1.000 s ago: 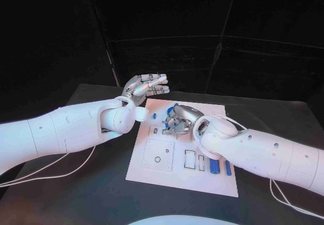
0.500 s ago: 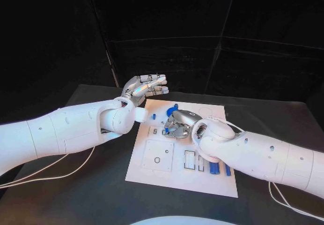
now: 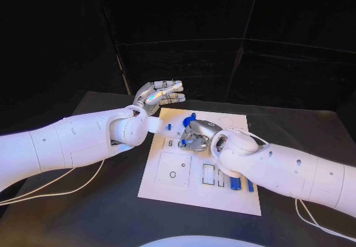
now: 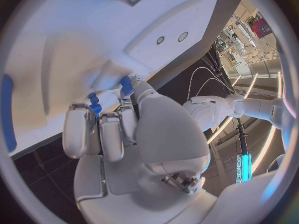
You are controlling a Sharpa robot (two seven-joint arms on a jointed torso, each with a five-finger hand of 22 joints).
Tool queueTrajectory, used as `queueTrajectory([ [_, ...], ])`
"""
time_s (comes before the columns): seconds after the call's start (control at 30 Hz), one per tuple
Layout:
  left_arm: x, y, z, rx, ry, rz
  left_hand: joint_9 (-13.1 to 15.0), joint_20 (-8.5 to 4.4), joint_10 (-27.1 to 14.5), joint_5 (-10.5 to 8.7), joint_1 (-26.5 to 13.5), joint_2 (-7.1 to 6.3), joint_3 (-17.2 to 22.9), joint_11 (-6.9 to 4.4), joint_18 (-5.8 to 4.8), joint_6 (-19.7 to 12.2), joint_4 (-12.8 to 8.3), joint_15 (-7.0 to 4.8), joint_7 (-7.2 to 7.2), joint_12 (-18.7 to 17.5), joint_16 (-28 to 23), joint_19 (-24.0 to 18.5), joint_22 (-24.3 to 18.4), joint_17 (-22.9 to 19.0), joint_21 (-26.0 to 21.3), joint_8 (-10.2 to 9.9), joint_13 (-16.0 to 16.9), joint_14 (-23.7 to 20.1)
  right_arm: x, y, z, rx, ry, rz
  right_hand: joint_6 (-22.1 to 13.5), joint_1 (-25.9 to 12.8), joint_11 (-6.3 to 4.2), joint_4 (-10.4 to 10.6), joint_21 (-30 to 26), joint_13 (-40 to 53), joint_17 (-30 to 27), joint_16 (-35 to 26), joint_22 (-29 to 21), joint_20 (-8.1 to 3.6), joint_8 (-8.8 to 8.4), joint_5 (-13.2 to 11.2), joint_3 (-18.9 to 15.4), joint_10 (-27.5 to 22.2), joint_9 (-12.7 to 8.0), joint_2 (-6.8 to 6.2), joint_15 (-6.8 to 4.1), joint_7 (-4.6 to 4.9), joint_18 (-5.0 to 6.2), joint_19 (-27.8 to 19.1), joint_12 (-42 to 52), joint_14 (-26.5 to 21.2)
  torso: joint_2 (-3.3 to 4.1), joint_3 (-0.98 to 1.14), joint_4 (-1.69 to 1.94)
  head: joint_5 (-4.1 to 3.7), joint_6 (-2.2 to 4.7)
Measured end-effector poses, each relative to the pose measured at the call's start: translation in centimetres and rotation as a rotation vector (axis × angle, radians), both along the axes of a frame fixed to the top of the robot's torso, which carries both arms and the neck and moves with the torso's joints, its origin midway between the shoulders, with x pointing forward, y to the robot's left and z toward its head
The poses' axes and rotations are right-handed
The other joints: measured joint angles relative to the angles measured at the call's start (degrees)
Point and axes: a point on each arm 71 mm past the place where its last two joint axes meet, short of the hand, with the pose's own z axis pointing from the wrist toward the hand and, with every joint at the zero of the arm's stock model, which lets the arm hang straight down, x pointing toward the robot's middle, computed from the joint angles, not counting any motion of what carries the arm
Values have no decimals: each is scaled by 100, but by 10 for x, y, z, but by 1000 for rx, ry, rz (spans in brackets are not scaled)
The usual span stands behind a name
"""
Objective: Assemble the parts on the task board
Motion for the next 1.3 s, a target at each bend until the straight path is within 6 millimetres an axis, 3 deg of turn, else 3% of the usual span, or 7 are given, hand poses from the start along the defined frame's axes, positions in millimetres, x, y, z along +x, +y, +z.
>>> queueTrajectory([
  [0.67,1,2,0,1,0,4,0,0,0,0,0,0,16,0,0,0,-16,0,0,0,0,0,0,0,0,0,0,0,0,-3,-1,-9,5,-1,-10,-90,-1,1,0,-5,-2,0,-7,0,-18,146,36,-41,-13,-90,0,-9,0,0,-48,0,-1,0,0,-5,-31],
  [0.9,1,2,0,1,0,4,0,0,0,0,0,0,16,0,0,0,-16,0,0,0,0,0,0,0,0,0,0,0,-1,-3,-4,-23,16,-1,-122,-179,42,13,0,-4,-2,0,-72,0,-122,94,49,-166,-52,-179,0,94,1,0,-215,0,1,-2,0,-5,-35],
  [1.3,1,2,0,1,0,5,0,0,0,0,0,0,16,0,1,0,-16,0,0,0,0,0,0,0,0,0,0,0,-1,-4,-4,-29,14,-9,-247,-247,81,48,0,-5,-3,0,-72,22,-204,94,20,-205,-71,-247,0,123,1,-22,-222,0,1,-3,3,6,-44],
])
